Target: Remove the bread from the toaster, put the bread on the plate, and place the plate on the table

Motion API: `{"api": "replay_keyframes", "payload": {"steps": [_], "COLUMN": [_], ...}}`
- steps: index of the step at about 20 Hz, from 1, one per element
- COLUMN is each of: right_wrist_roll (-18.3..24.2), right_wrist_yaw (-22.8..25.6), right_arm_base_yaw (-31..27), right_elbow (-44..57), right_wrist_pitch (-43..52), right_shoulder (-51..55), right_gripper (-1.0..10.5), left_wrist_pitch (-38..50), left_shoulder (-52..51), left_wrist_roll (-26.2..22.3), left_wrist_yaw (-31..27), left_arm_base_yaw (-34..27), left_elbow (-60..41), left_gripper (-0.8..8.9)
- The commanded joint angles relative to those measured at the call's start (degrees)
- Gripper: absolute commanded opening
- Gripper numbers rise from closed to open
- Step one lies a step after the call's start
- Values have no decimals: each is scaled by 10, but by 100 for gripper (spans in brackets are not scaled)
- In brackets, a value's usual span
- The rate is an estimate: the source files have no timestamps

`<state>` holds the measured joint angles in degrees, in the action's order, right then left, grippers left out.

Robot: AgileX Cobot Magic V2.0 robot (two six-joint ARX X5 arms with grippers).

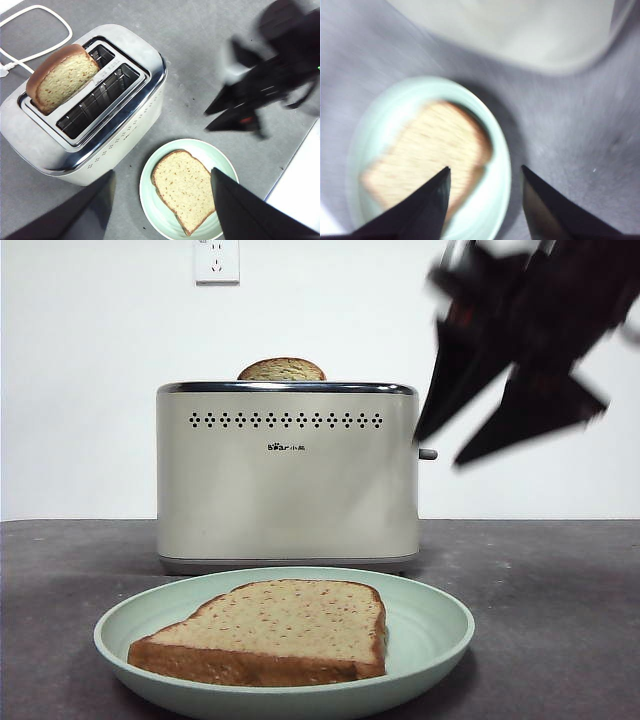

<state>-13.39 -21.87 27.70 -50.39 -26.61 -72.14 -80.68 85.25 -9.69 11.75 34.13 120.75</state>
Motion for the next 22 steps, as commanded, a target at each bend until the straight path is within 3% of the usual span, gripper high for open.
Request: {"api": "replay_keyframes", "payload": {"steps": [1, 3, 6, 8, 22], "right_wrist_roll": [10, 18, 21, 23, 22], "right_wrist_yaw": [1, 4, 9, 9, 11], "right_arm_base_yaw": [12, 25, 48, 64, 69], "right_elbow": [-22, -36, -49, -49, -48], "right_wrist_pitch": [-12, -27, -51, -66, -49], "right_shoulder": [81, 143, 201, 211, 210], "right_gripper": [197, 146, 12, 5, 5], "left_wrist_pitch": [-9, -9, -10, -10, -3], "left_shoulder": [3, 3, 3, 3, 4], "left_wrist_roll": [6, 18, 19, 18, 19], "left_wrist_yaw": [-2, -2, -2, -2, -2], "left_arm_base_yaw": [5, 5, 5, 5, 5], "left_elbow": [18, 18, 18, 18, 18], "left_gripper": [293, 254, 91, 8, 8]}}
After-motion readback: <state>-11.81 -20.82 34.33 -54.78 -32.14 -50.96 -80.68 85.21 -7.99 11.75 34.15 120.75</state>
